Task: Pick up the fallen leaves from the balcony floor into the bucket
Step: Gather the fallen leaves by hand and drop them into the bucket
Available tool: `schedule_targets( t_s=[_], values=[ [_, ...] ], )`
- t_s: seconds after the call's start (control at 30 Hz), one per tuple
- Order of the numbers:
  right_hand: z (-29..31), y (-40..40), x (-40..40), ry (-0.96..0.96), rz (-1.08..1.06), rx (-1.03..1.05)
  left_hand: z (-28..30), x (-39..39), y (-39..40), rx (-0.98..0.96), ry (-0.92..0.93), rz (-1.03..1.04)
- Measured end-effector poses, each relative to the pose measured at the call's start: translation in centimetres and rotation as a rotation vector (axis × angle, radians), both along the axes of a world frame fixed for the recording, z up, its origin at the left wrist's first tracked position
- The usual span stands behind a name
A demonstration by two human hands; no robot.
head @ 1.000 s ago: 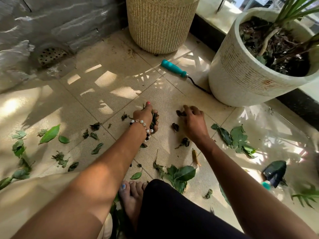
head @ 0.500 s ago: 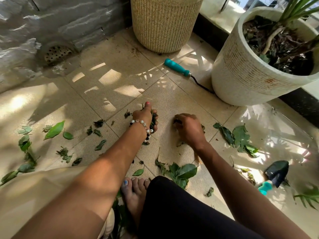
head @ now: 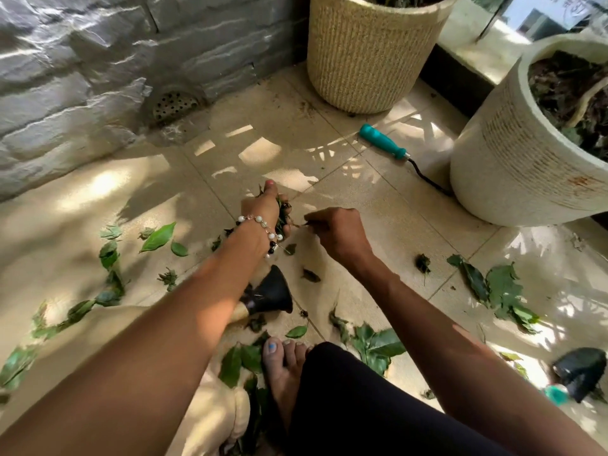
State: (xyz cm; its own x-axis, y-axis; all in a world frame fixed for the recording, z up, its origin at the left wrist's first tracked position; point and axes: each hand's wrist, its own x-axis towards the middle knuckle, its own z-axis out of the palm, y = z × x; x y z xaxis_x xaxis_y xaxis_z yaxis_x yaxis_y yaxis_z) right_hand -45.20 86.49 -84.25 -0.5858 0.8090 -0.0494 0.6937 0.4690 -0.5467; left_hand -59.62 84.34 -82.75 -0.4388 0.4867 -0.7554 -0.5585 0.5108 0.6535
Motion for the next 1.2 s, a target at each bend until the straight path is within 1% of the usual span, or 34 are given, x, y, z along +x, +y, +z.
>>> schedule_targets(
  t_s=[0.1,0.17,0.27,0.3,0.37,0.4,0.43,0.5,0.53,0.6,0.63,0.7,0.77,0.8,0.83,0.93,0.97,1.03,1.07,1.13,1.17,1.2],
  values=[
    [-0.8,0.5,-3.0,-0.059,0.16,0.096,0.1,-3.1,-0.2,0.0,0.04,0.051],
    [-1.9,0.4,-4.2,-0.154,0.273,0.178,-0.2,-4.8,-0.4,-0.018,0.061,0.067],
    [-2.7,-1.4,-4.5,-0.326,0.394,0.229,-0.1,-5.8,-0.7,-0.048,0.06,0.076],
    [-2.9,-2.0,-4.3,-0.346,0.425,0.268,-0.2,-5.9,-0.8,-0.055,0.059,0.077],
    [-3.2,-2.6,-4.0,-0.314,0.49,0.332,-0.7,-6.0,-1.0,-0.076,0.066,0.062],
    [-3.4,-2.5,-3.9,-0.286,0.491,0.319,-1.3,-6.2,-1.2,-0.075,0.088,0.044],
    [-3.6,-2.1,-3.9,-0.255,0.452,0.259,-1.9,-6.2,-1.3,-0.073,0.126,0.016],
    [-3.4,-0.9,-3.5,-0.163,0.309,0.147,-3.2,-6.3,-1.3,-0.094,0.19,-0.06],
    [-3.1,-0.2,-3.1,-0.112,0.231,0.144,-3.3,-6.1,-1.4,-0.102,0.204,-0.074],
    [-2.7,0.5,-2.0,-0.077,0.124,0.153,-2.2,-5.8,-1.7,-0.113,0.164,-0.055],
    [-2.6,0.6,-1.5,-0.076,0.098,0.135,-1.4,-5.5,-2.0,-0.118,0.112,-0.048],
    [-2.6,-0.2,-1.1,-0.104,0.102,0.116,-1.5,-5.4,-2.1,-0.135,0.06,-0.03],
    [-2.9,-1.8,-1.3,-0.184,0.133,0.076,-1.4,-5.1,-2.2,-0.124,0.065,-0.036],
    [-2.7,-2.6,-1.6,-0.231,0.153,0.035,-2.2,-5.1,-2.0,-0.128,0.07,-0.019],
    [-2.6,-3.3,-1.9,-0.275,0.179,0.008,-3.8,-5.3,-1.7,-0.138,0.088,-0.013],
    [-2.1,-4.8,-2.3,-0.355,0.298,0.05,-10.1,-6.9,-0.3,-0.184,0.155,-0.02],
    [-2.2,-5.0,-2.2,-0.354,0.329,0.069,-10.0,-7.0,-0.4,-0.19,0.168,-0.036],
    [-2.1,-5.2,-2.0,-0.348,0.377,0.136,-5.0,-5.6,-1.8,-0.167,0.175,-0.024],
    [-2.0,-5.0,-1.8,-0.36,0.409,0.182,-3.6,-5.3,-2.2,-0.149,0.166,-0.027],
    [-1.9,-4.3,-1.7,-0.362,0.45,0.233,-2.4,-5.0,-2.7,-0.127,0.125,-0.039],
    [-1.8,-3.8,-1.8,-0.315,0.425,0.204,-2.5,-5.0,-2.7,-0.13,0.092,-0.048],
    [-1.5,-3.3,-1.9,-0.213,0.339,0.143,-2.5,-5.0,-2.8,-0.131,0.072,-0.065]
  ],
)
